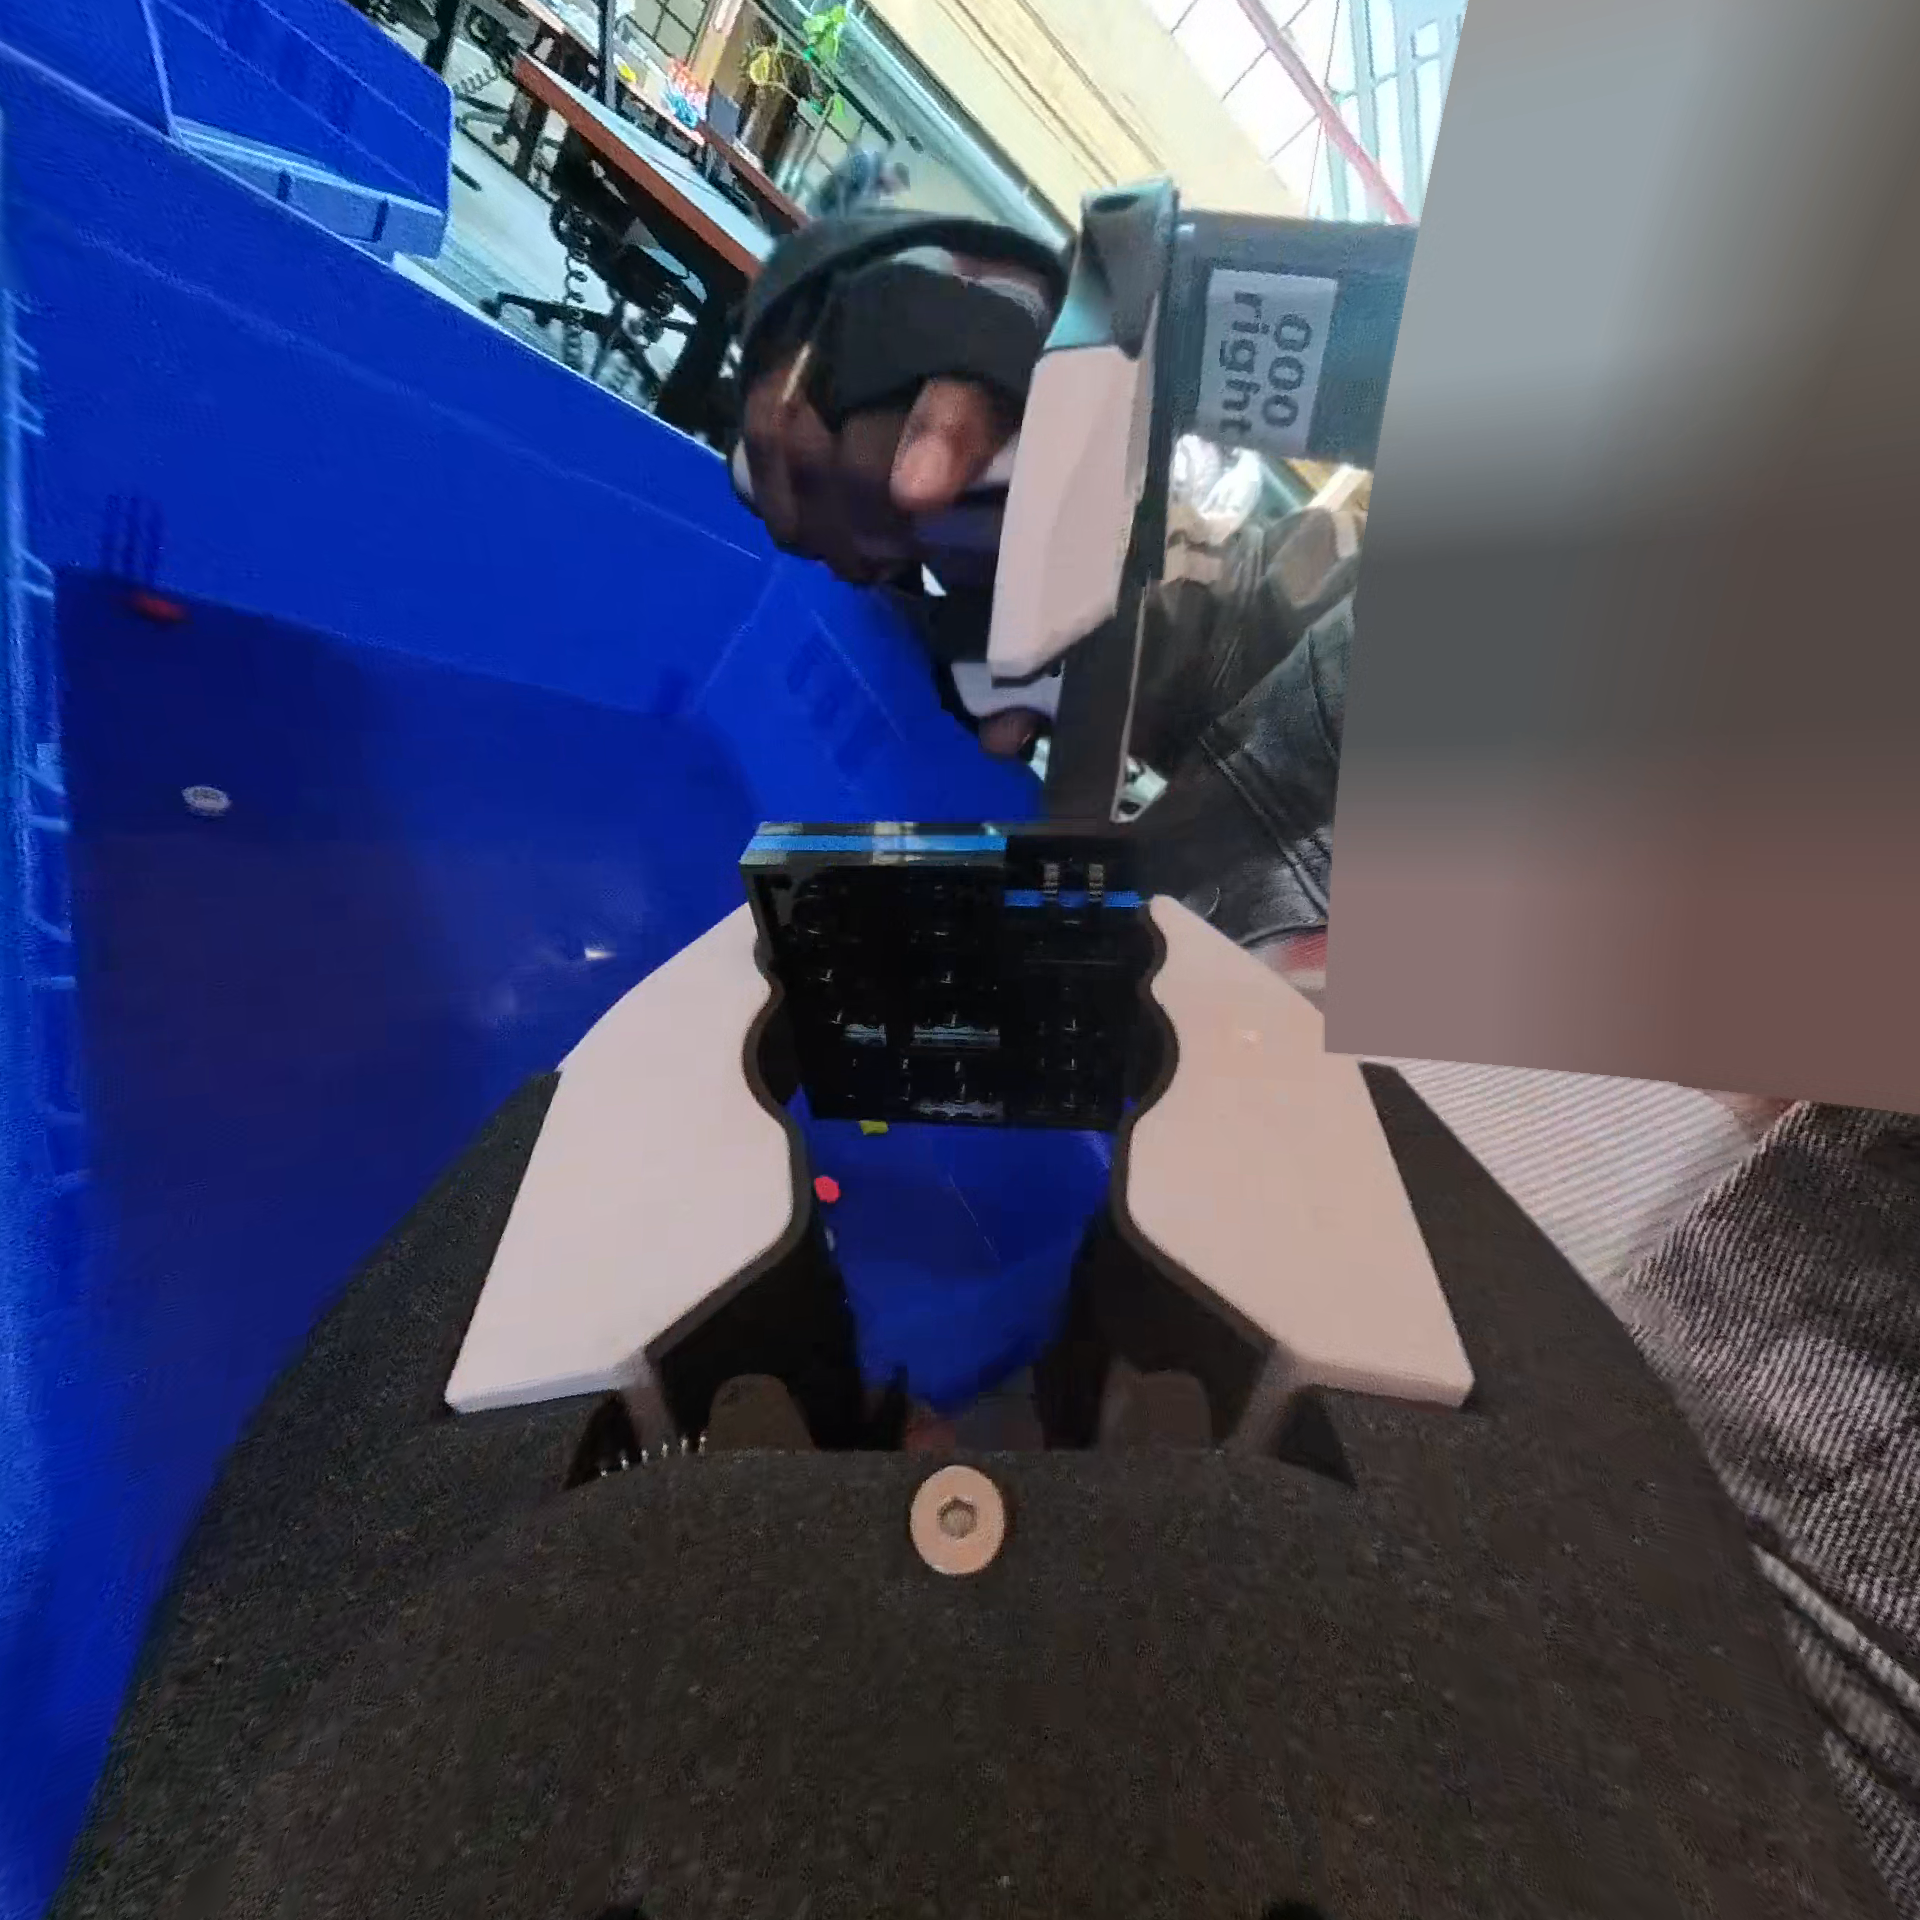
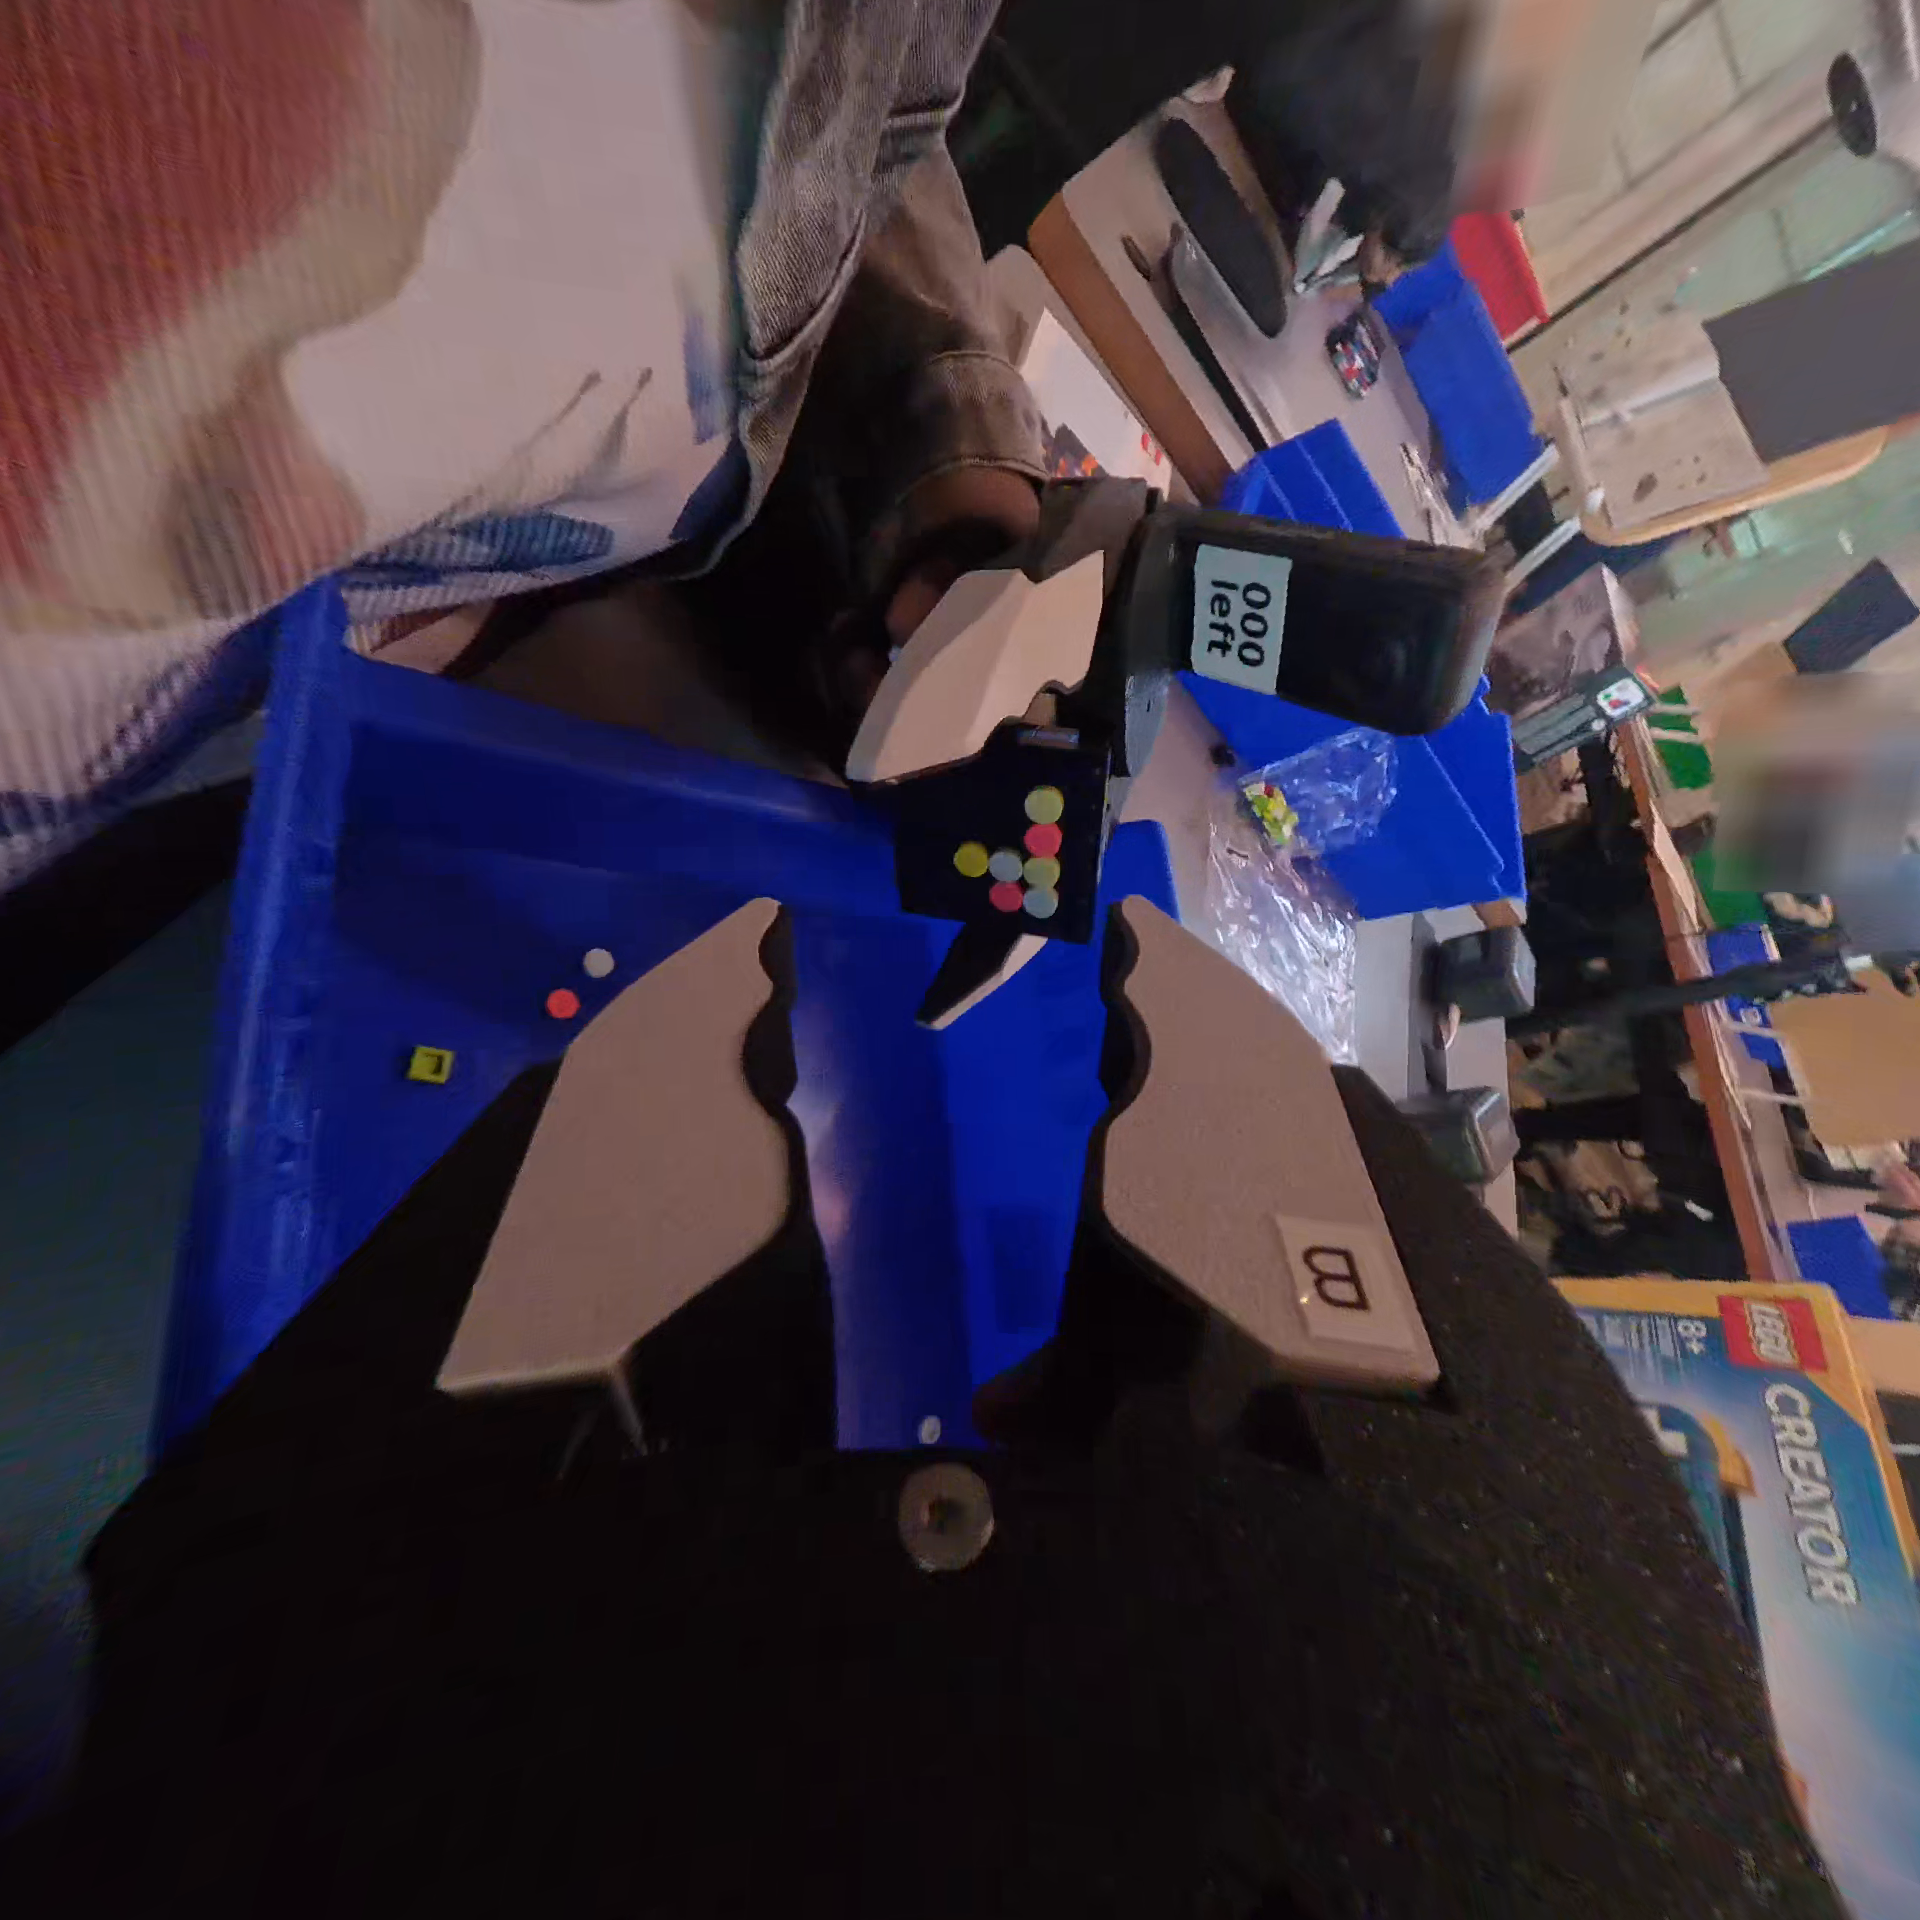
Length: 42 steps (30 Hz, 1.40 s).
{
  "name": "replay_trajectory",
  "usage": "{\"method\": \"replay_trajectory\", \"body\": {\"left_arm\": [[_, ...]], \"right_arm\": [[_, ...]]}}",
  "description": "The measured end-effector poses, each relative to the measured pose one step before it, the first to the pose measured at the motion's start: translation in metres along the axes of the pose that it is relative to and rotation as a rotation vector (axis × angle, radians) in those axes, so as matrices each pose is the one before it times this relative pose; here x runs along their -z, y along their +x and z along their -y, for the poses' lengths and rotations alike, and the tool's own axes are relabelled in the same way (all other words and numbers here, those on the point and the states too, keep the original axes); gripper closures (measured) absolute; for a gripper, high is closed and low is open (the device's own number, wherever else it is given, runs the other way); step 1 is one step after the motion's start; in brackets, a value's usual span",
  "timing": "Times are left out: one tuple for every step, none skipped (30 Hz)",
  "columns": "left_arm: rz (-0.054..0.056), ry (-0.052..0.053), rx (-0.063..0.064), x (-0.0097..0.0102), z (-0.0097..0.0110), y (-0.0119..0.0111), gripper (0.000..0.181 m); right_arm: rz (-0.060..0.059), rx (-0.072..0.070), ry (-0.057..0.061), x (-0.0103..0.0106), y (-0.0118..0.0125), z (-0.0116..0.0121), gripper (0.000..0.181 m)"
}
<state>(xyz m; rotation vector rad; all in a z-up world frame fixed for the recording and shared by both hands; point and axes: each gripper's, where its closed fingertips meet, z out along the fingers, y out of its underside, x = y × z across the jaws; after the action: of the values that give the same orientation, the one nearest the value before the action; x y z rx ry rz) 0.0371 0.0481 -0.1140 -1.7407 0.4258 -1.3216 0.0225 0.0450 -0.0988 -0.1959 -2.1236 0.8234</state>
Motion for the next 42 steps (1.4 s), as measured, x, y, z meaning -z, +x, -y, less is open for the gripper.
{"method": "replay_trajectory", "body": {"left_arm": [[0.0202,-0.0046,-0.0063,-0.00176,-0.00026,-0.00236,0.12],[0.0269,0.0054,-0.0091,-0.00129,0.0012,-0.00301,0.119],[0.0239,0.006,-0.0087,-0.00117,0.00122,-0.00301,0.119],[0.0219,0.0062,-0.0034,-0.0012,0.00095,-0.00301,0.119],[0.0118,0.011,-0.0029,-0.00111,0.00135,-0.00156,0.119],[0.0007,0.008,0.0018,-0.00114,0.00062,-0.00015,0.119],[-0.0024,0.0054,0.0033,-0.00108,0.00012,0.00005,0.119],[0.0006,0.0092,-0.0006,-0.00048,0.00087,-0.0002,0.119],[0.0003,0.0076,-0.0008,-0.00002,0.00093,-0.00026,0.119],[-0.0025,0.0013,0.0013,0.00031,0.00006,0.00001,0.119],[0.002,0.0054,-0.0008,0.00022,0.00056,-0.00017,0.119],[0.0044,0.0007,-0.0021,0.00017,-0.00002,-0.00039,0.119],[0.0031,0.0002,-0.0038,0.00019,0.0,-0.00012,0.119],[0.0044,0.0001,-0.0023,0.00006,-0.00008,-0.00026,0.119],[0.0035,-0.0035,-0.0043,-0.00028,-0.00044,-0.00002,0.12],[0.0054,-0.003,-0.0028,-0.00016,-0.00048,-0.00037,0.12],[0.0083,-0.0018,0.0049,-0.00017,-0.00006,-0.00095,0.12],[0.0037,-0.0054,0.0027,-0.00043,-0.00048,-0.00033,0.12],[0.0001,-0.006,-0.0041,-0.00049,-0.00068,0.00023,0.12],[0.0071,-0.0045,-0.0025,-0.00055,-0.00053,-0.00032,0.12],[0.0091,-0.0063,0.0034,-0.00063,-0.00064,-0.00064,0.12],[-0.0082,-0.011,0.0021,-0.00056,-0.00108,0.00096,0.12],[-0.0069,-0.0008,0.0052,-0.00024,0.00049,0.00045,0.121],[-0.008,-0.0021,0.0104,-0.00016,0.00049,0.00021,0.121],[-0.0081,-0.004,0.0052,-0.00029,-0.00002,0.00046,0.121],[-0.0081,0.0062,0.0059,0.00014,0.00123,0.0006,0.121],[-0.0042,0.0063,0.0062,0.0001,0.00118,0.00024,0.121],[0.0103,0.0127,0.0012,0.00034,0.00198,-0.00121,0.121],[0.0005,0.0117,-0.0092,0.00074,0.00212,0.00047,0.121],[-0.0064,0.0078,-0.0156,0.0009,0.00198,0.00217,0.121],[0.0022,-0.0114,-0.0087,0.0008,-0.00022,0.00081,0.12],[-0.0036,-0.0185,-0.0052,0.00059,-0.00129,0.00124,0.119],[-0.009,-0.0206,0.0049,0.00005,-0.00187,0.00164,0.119],[-0.0112,-0.0167,0.0181,-0.00065,-0.00148,0.00158,0.119],[-0.0249,-0.0209,0.0183,-0.00163,-0.00205,0.0034,0.118],[-0.027,-0.0287,0.013,-0.00244,-0.00317,0.0039,0.12],[-0.0053,-0.0201,0.0029,-0.00285,-0.00206,0.00101,0.12],[-0.0016,-0.0091,-0.0101,-0.00253,-0.00042,0.00063,0.12],[-0.0028,-0.0026,-0.0153,-0.001,0.00051,0.00042,0.12],[0.0047,0.0117,-0.0013,-0.00016,0.00252,-0.00083,0.12],[-0.0231,0.016,0.0122,-0.00053,0.00284,0.00243,0.119],[-0.0355,0.0229,0.0211,-0.00028,0.00325,0.00385,0.119]], "right_arm": [[0.0057,0.0306,0.0244,-0.00448,0.00266,-0.00099,0.129],[-0.0081,0.0324,0.0255,-0.00352,0.0026,-0.00032,0.133],[-0.0015,0.0317,0.017,-0.00273,0.0005,-0.00033,0.136],[-0.0186,0.0164,0.0018,-0.00218,0.00218,-0.00142,0.138],[-0.0063,0.0042,-0.0004,-0.00174,-0.00014,-0.00129,0.138],[-0.0091,-0.0008,0.0044,-0.001,0.00028,-0.00051,0.139],[-0.0013,-0.0003,0.0059,-0.00058,-0.00047,0.00026,0.139],[0.0083,0.0009,-0.0016,-0.00052,-0.00072,0.0,0.142],[0.006,0.0006,-0.0079,-0.00044,-0.00109,-0.00045,0.142],[0.0039,-0.0008,0.0035,0.00152,-0.00364,0.00127,0.142],[-0.0002,-0.0034,0.0007,-0.00092,0.00015,0.00002,0.143],[-0.0032,-0.0022,-0.0068,-0.00002,0.00036,-0.00068,0.141],[0.0003,-0.0057,-0.0035,-0.00027,0.00013,-0.00031,0.14],[-0.0037,-0.0047,0.004,0.00067,0.0008,0.00081,0.14],[0.0024,-0.0031,0.0058,0.0004,-0.00023,0.00105,0.14],[0.0004,-0.0035,0.0015,0.00016,-0.00021,0.00042,0.14],[-0.0005,0.0005,-0.0025,0.00054,0.00009,-0.00021,0.14],[0.0021,-0.0034,-0.0011,0.00097,-0.00051,-0.00004,0.139],[0.0059,-0.0086,0.0052,0.00069,-0.00127,0.00055,0.138],[0.0037,-0.0031,0.0033,-0.00006,-0.00098,0.00081,0.137],[-0.0014,0.0058,-0.005,0.00027,-0.0005,-0.0003,0.136],[0.0015,0.0052,0.0011,0.00038,-0.00078,0.00082,0.135],[-0.0007,-0.0096,0.0036,0.00127,-0.00017,0.00135,0.135],[0.0002,-0.017,0.004,0.00089,0.00047,0.00045,0.135],[0.0023,-0.0126,0.005,0.00089,-0.00016,0.00034,0.135],[-0.005,-0.0056,0.0022,0.00078,0.00077,0.00043,0.135],[-0.0004,-0.0134,0.0025,0.00086,0.00057,0.0005,0.135],[-0.0023,-0.02,0.0064,0.00125,0.00153,0.0008,0.135],[-0.012,-0.0177,0.0133,0.00177,0.00292,0.0014,0.134],[-0.0038,-0.0203,0.0177,0.00161,0.00212,0.00218,0.133],[-0.0023,-0.0219,0.0166,0.00087,0.00185,0.00135,0.128],[-0.0068,-0.0069,0.0033,-0.00027,0.00193,-0.00049,0.12],[-0.0092,0.0198,-0.0139,-0.00151,0.00133,-0.00233,0.112],[-0.0091,0.042,-0.0173,-0.0027,0.00006,-0.00194,0.102],[-0.0037,0.0542,-0.0239,-0.00351,-0.00211,-0.00203,0.101],[-0.0067,0.0578,-0.0288,-0.00322,-0.00216,-0.00186,0.102],[0.0011,0.0552,-0.0193,-0.00172,-0.00309,-0.00029,0.11],[-0.0016,0.0494,0.0038,0.00021,-0.00251,0.00244,0.127],[-0.0054,0.0252,0.0007,0.00094,-0.00065,0.0009,0.128],[-0.0043,-0.018,-0.0074,0.00111,0.00119,-0.00112,0.128],[-0.0007,-0.0255,0.0021,0.00138,0.00147,-0.00018,0.129],[0.0013,-0.0087,0.0199,0.00178,0.00116,0.00226,0.129]]}}
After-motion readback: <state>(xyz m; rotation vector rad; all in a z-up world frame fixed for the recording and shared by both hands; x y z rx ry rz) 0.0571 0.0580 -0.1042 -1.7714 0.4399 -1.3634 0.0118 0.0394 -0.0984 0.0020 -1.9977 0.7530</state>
